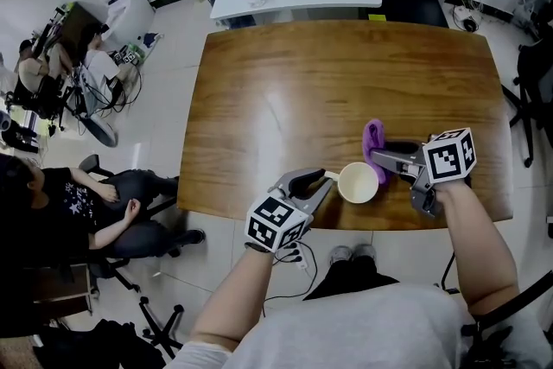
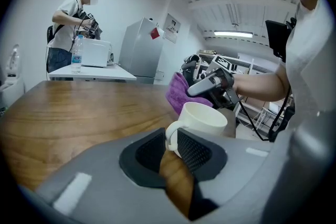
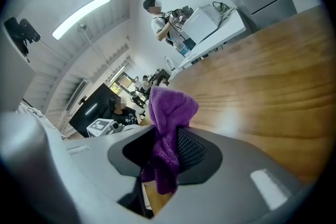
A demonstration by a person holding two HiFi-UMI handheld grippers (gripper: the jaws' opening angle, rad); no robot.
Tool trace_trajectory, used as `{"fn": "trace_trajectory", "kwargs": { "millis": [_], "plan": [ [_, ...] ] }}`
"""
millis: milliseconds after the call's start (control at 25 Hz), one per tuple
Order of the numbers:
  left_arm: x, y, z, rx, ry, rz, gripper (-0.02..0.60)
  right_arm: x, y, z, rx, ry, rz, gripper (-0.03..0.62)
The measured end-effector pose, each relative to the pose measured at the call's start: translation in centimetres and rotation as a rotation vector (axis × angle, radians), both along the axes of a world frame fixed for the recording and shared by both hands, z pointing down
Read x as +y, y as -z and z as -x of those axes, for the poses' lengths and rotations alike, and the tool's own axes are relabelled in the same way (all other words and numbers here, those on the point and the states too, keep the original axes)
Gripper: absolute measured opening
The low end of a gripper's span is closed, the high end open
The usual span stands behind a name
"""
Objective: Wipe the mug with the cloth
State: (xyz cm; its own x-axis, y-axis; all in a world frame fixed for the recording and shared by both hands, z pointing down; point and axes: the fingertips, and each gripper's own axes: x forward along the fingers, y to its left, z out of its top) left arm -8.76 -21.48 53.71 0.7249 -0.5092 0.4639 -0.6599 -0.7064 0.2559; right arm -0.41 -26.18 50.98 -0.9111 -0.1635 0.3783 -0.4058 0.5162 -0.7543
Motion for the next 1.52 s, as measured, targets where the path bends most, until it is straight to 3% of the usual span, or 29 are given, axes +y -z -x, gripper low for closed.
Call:
{"fn": "trace_trajectory", "kwargs": {
  "millis": [200,560,1000,1240,1520],
  "plan": [
    [-0.7,0.1,0.4,0.011,0.012,0.003,0.063,0.4,-1.1,0.7,-0.015,0.018,0.050,0.123],
    [-1.4,-0.2,-0.9,0.023,0.015,0.015,0.040,1.8,-6.0,-0.1,0.107,0.080,0.110,0.123],
    [-1.4,-0.4,-1.1,0.031,0.021,0.020,0.032,2.1,-6.5,-0.2,0.135,0.083,0.076,0.123],
    [-1.4,-0.3,-1.3,0.017,-0.001,0.021,0.032,0.9,-3.2,-0.4,0.051,0.011,0.028,0.123],
    [-1.2,-0.1,-2.4,0.006,-0.025,0.019,0.034,-0.2,0.6,0.2,-0.034,0.004,-0.039,0.123]
  ]
}}
